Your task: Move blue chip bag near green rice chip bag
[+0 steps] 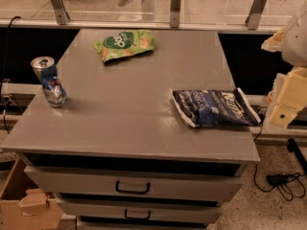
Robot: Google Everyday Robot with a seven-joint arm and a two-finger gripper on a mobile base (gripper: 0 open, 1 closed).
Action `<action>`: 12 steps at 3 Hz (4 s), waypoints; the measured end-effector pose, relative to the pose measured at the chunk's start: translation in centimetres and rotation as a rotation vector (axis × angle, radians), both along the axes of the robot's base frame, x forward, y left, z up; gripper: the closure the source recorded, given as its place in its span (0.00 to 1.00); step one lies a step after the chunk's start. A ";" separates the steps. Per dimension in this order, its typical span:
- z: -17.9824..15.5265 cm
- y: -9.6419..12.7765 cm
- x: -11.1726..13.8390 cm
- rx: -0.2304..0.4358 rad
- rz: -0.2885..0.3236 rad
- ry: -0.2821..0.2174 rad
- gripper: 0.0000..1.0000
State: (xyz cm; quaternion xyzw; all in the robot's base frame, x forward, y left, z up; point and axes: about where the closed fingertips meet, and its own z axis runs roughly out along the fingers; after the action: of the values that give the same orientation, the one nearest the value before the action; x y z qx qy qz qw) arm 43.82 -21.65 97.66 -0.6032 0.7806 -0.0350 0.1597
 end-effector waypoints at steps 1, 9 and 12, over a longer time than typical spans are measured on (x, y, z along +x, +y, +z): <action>0.0 0.0 0.0 0.000 0.000 0.000 0.00; -13.9 4.9 6.8 0.334 0.051 0.141 0.65; -2.4 2.1 9.2 0.380 0.065 -0.134 1.00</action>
Offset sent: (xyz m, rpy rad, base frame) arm 0.0169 -0.0095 -0.0206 0.0317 0.0284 -0.0060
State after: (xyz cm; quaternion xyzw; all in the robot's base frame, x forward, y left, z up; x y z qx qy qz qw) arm 53.00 -19.56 95.27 -0.5835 0.7409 0.0780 0.3234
